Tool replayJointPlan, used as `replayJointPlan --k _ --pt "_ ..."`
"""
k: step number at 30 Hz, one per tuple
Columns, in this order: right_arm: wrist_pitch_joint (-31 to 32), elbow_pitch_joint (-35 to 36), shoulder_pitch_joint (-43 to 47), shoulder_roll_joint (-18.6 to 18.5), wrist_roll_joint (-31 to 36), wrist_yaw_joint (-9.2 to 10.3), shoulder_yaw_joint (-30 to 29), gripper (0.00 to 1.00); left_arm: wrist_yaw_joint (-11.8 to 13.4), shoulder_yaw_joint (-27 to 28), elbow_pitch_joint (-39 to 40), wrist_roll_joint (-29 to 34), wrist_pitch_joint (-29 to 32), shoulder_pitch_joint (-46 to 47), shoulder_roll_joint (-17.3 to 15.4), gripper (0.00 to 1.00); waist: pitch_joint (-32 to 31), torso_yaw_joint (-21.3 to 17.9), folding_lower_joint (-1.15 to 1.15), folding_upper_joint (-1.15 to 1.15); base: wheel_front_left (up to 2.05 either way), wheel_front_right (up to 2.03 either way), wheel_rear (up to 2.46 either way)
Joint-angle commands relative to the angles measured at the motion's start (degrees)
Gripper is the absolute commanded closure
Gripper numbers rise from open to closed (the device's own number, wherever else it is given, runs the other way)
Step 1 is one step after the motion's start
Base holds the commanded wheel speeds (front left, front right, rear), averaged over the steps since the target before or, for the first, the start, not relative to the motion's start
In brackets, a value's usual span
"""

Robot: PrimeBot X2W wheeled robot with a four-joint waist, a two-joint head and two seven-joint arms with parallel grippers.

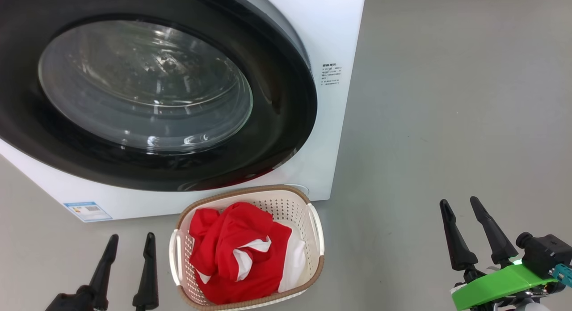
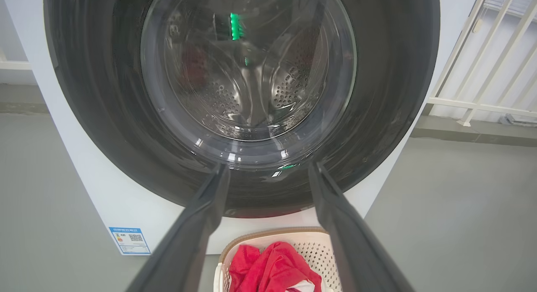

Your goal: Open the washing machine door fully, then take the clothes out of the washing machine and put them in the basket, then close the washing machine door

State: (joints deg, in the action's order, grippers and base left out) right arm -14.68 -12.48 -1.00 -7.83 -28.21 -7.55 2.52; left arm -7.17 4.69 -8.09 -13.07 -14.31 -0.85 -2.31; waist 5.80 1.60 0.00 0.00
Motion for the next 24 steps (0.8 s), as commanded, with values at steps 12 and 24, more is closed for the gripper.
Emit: replayJointPlan --k 12,24 --pt "0.06 -0.4 -0.16 0.7 0.02 0.0 0.02 1.0 0.07 0.11 -0.35 -3.12 0.15 -0.19 0.04 1.0 0.83 -0.47 0.0 0.0 0.0 0.0 0.0" --pt "1.1 -3.07 -0.12 1.83 -3.84 0.0 0.0 1.0 0.06 -0.38 -3.25 -7.59 1.33 -0.17 0.36 1.0 0.33 -0.54 0.13 0.0 0.0 0.0 0.0"
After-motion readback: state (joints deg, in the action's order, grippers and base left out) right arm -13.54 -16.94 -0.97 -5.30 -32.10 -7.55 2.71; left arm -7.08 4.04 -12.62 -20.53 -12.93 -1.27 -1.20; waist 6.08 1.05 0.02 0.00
